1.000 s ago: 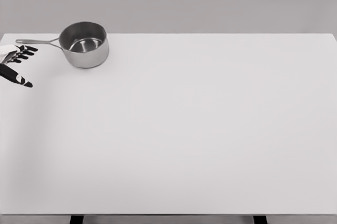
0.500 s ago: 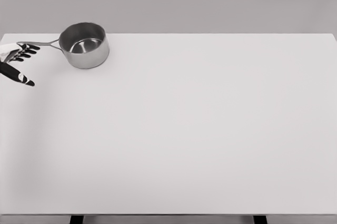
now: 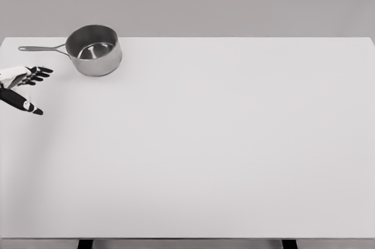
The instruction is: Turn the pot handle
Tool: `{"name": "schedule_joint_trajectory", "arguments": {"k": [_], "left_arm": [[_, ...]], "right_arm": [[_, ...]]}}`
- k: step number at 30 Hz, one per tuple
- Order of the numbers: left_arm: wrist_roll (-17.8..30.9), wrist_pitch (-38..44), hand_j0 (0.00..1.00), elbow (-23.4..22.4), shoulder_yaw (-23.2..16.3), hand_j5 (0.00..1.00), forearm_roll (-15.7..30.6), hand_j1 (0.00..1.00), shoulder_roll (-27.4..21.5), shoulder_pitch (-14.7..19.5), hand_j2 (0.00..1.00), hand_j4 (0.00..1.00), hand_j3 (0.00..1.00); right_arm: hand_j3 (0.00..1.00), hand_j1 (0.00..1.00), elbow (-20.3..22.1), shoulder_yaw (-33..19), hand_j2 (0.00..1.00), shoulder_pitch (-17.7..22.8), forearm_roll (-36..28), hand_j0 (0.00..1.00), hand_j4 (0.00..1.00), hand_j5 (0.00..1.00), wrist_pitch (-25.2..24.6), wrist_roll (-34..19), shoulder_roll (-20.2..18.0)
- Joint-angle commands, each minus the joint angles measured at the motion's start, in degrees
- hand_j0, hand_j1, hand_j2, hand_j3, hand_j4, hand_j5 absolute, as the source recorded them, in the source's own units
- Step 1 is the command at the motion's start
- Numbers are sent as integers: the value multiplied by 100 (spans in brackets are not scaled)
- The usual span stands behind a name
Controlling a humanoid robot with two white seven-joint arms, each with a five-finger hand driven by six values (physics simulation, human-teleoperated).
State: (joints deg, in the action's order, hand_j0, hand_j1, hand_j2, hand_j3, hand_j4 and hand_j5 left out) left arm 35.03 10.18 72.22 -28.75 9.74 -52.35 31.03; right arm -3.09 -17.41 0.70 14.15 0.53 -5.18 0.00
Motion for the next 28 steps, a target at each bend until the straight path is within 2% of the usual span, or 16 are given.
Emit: {"name": "schedule_joint_trajectory", "arguments": {"k": [1,3,6,8,10,11,14,15,16,18,19,21,24,25,28], "left_arm": [[-3,-122,100,529,562,100,195,100,-127,-62,100,100,100],[-3,-455,100,1153,1493,100,274,100,-171,-720,100,100,100],[-3,-1132,100,1769,2751,100,687,100,-267,-1626,100,100,100],[-3,-1518,100,1936,3252,100,871,100,-188,-1811,100,100,100],[-3,-2456,100,2015,3525,100,1038,100,-5,-1917,100,100,100],[-3,-3100,100,2033,3578,100,1065,100,268,-1908,100,100,100],[-3,-4374,100,2261,3587,100,1056,100,866,-1943,100,100,100],[-3,-4518,100,2358,3569,100,1039,100,1059,-2013,100,100,100],[-3,-4518,100,2437,3534,100,1012,100,1218,-2075,100,100,100],[-3,-4518,100,2525,3464,100,1004,100,1613,-2417,100,100,100],[-3,-4518,100,2674,3464,100,1012,100,1842,-2698,100,100,100],[-3,-4518,100,2789,3464,100,1012,100,1869,-2997,100,100,100],[-3,-4518,100,2771,3367,100,995,100,1948,-3077,100,100,100],[-3,-4518,100,2771,3200,100,977,100,1939,-3077,100,100,100],[-3,-4518,100,2745,3182,100,933,100,1930,-3068,100,100,100]], "right_arm": [[100,100,2,1,100,0,1,100,100,100,0,-1,0],[100,100,-7,1,100,0,1,100,100,100,0,-1,0],[100,100,-7,1,100,0,1,100,100,100,0,-1,0],[100,100,2,1,100,0,1,100,100,100,0,-1,0],[100,100,2,1,100,0,1,100,100,100,0,-1,0],[100,100,-7,1,100,0,1,100,100,100,0,-1,0],[100,100,-7,1,100,0,1,100,100,100,0,-1,0],[100,100,2,1,100,0,1,100,100,100,0,-1,0],[100,100,-7,1,100,0,1,100,100,100,0,-1,0],[100,100,2,1,100,0,1,100,100,100,0,-1,0],[100,100,2,1,100,0,1,100,100,100,0,-1,0],[100,100,2,1,100,0,1,100,100,100,0,-1,0],[100,100,2,1,100,0,1,100,100,100,0,-1,0],[100,100,2,1,100,0,1,100,100,100,0,-1,0],[100,100,2,1,100,0,1,100,100,100,0,-1,0]]}}
